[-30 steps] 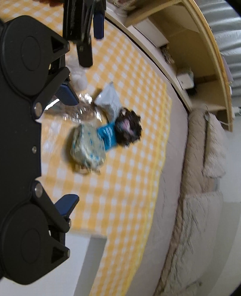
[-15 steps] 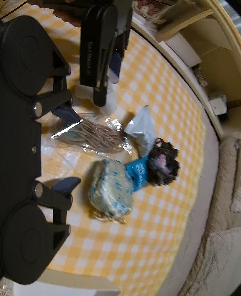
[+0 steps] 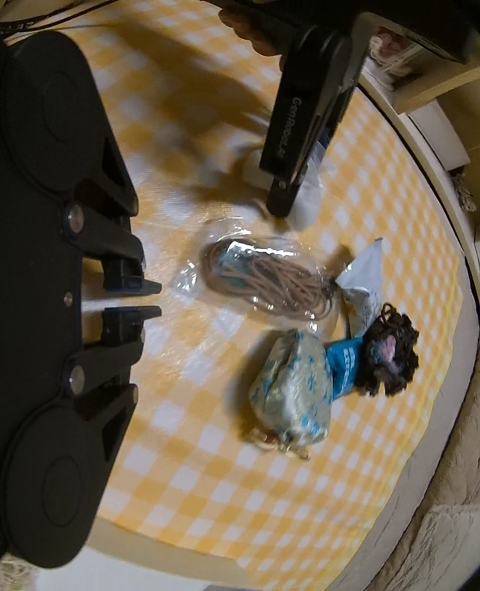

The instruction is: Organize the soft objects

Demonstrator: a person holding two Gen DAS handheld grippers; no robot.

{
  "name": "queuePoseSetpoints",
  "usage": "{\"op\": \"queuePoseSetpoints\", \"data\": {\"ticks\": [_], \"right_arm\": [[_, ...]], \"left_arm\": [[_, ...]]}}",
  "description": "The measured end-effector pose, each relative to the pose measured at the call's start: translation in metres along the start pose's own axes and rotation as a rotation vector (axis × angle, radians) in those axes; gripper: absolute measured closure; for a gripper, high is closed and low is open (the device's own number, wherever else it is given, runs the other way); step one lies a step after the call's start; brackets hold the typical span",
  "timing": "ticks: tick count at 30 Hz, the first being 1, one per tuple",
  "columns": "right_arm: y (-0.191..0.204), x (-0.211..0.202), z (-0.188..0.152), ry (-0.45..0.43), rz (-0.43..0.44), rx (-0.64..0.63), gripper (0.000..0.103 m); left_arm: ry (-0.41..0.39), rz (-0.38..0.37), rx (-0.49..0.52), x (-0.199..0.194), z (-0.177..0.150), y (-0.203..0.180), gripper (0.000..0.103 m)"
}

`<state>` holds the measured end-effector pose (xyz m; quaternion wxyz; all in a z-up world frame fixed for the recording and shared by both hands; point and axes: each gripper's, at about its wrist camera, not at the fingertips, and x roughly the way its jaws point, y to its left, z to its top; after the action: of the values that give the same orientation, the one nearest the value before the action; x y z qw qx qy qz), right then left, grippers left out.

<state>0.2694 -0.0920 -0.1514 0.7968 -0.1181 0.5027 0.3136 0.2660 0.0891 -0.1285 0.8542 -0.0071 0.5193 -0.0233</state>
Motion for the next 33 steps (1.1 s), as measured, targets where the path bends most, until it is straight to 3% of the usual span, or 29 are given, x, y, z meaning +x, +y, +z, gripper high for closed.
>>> {"op": "queuePoseSetpoints", "data": {"ticks": [2,3,5,7,9,12,16,19,21,24,28,33], "right_arm": [[-0.006,-0.008,0.0,-0.041,0.019,0.044,0.087],[-0.007,-0.011,0.002,-0.063,0.025,0.07,0.074],[-0.008,-0.014,0.01,-0.111,0.036,0.128,0.058],[-0.006,-0.011,0.017,-0.143,0.051,0.175,0.054],[-0.005,-0.003,0.026,-0.149,0.065,0.209,0.053],[0.001,0.012,0.036,-0.139,0.044,0.237,0.05],[-0.001,0.025,0.041,-0.141,0.002,0.275,0.036],[-0.001,0.032,0.041,-0.135,-0.004,0.281,0.03],[-0.001,0.034,0.041,-0.135,-0.006,0.284,0.03],[0.0,0.035,0.042,-0.134,0.008,0.279,0.034],[0.002,0.033,0.042,-0.131,0.039,0.27,0.038],[0.005,0.035,0.042,-0.118,0.052,0.272,0.044]], "left_arm": [[0.011,-0.008,-0.015,-0.004,-0.002,0.003,0.036],[0.017,-0.014,-0.02,-0.006,-0.004,0.005,0.036],[0.029,-0.024,-0.009,-0.007,-0.007,0.004,0.037],[0.036,-0.022,0.022,-0.007,-0.01,0.002,0.04],[0.035,-0.033,0.036,-0.008,-0.012,0.002,0.058],[0.031,-0.032,0.025,-0.008,-0.013,0.008,0.072],[0.014,-0.031,0.008,-0.008,-0.011,0.016,0.072],[-0.002,-0.023,0.042,-0.009,-0.011,0.013,0.07],[0.001,-0.021,0.09,-0.01,-0.012,0.008,0.051],[-0.046,0.033,0.183,-0.016,-0.014,0.0,0.035],[-0.114,0.063,0.258,-0.02,-0.013,-0.005,0.033],[-0.116,0.076,0.343,-0.011,-0.012,-0.016,0.033]]}}
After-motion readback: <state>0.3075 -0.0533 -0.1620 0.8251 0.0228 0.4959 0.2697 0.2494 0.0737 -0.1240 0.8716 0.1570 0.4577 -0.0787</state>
